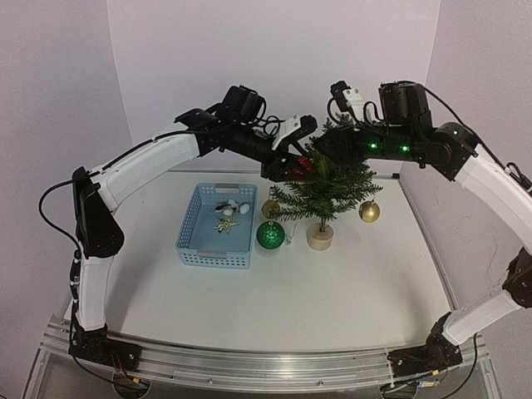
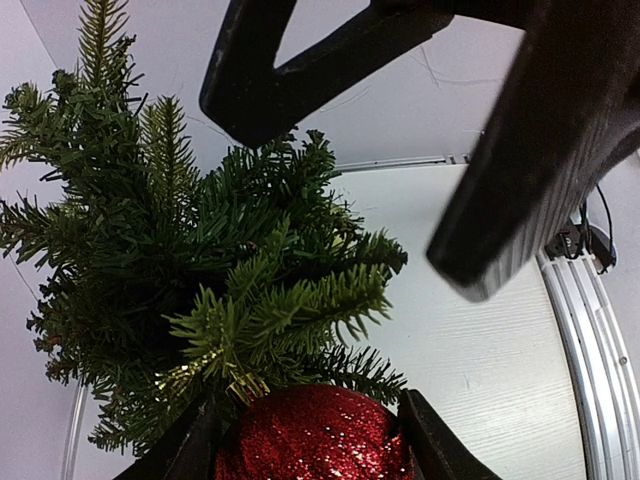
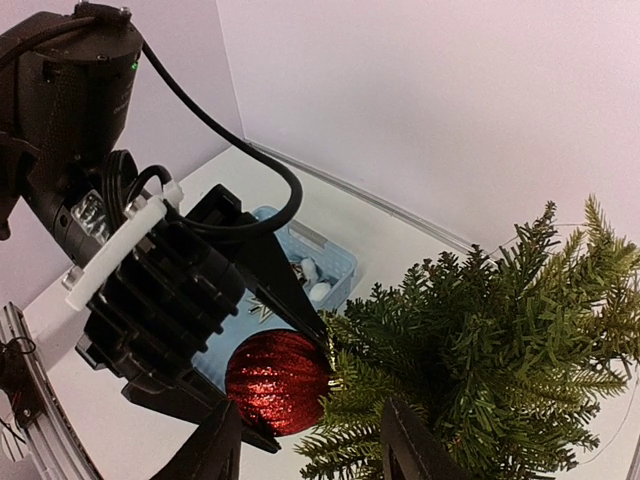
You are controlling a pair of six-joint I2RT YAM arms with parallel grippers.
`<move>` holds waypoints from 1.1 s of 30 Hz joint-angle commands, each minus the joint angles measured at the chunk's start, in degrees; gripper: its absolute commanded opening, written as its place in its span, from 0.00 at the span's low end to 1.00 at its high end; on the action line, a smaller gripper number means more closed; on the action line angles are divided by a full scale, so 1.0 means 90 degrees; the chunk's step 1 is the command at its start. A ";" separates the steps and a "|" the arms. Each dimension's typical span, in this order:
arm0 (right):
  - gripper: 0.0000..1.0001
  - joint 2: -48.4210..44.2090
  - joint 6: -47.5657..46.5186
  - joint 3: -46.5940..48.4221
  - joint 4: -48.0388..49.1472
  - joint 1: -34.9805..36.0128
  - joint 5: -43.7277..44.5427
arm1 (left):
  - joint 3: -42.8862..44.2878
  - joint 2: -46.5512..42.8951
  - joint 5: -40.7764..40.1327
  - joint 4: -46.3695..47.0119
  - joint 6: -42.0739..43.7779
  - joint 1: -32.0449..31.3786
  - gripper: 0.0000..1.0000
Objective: Decorate the small christmas tree
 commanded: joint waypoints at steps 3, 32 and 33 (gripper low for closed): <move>0.48 0.0088 -0.0308 0.0074 0.0267 0.0014 -0.0310 | 0.0246 0.0004 0.0120 0.0146 -0.0101 -0.0022 0.42; 0.60 0.0290 0.0104 0.0367 0.0281 0.0014 0.0010 | 0.0220 -0.0099 0.0234 0.0169 -0.0087 -0.0025 0.84; 0.61 0.0289 0.0109 0.0376 0.0280 0.0017 0.0010 | 0.0242 -0.0109 0.0261 0.0153 -0.0083 -0.0024 0.86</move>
